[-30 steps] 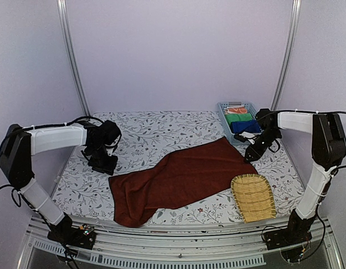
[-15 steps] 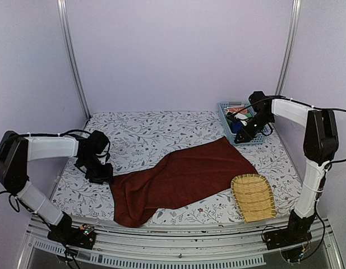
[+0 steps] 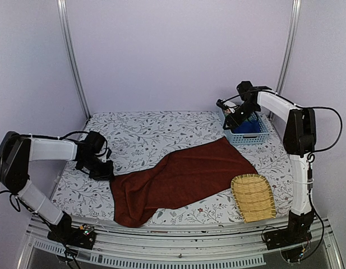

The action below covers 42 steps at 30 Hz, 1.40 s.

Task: Roll the towels
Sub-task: Smooth out the towel at the center of the board.

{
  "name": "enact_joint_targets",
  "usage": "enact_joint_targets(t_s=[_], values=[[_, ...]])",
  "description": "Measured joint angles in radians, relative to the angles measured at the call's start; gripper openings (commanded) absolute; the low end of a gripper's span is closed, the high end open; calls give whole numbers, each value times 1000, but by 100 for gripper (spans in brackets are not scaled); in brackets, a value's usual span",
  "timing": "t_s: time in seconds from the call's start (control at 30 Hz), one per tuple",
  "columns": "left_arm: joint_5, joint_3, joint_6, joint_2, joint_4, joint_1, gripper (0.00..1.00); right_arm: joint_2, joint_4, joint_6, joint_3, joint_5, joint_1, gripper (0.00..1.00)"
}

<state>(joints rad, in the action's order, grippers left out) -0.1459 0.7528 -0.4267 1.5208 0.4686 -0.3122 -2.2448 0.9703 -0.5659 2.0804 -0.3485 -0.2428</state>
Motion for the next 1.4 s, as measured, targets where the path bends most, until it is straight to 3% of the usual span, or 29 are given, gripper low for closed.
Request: enact_joint_targets(t_s=[0.23, 0.5, 0.8, 1.2, 1.4], values=[[32, 0, 11, 2, -4, 16, 0, -142, 7, 13, 52, 57, -28, 40], [120, 4, 16, -72, 63, 105, 0, -158, 2, 17, 53, 125, -50, 47], [192, 43, 35, -29, 105, 125, 0, -229, -42, 29, 69, 193, -58, 49], [245, 133, 104, 66, 120, 179, 0, -238, -81, 76, 89, 172, -57, 54], [260, 173, 136, 96, 121, 205, 0, -261, -102, 100, 124, 149, -57, 48]])
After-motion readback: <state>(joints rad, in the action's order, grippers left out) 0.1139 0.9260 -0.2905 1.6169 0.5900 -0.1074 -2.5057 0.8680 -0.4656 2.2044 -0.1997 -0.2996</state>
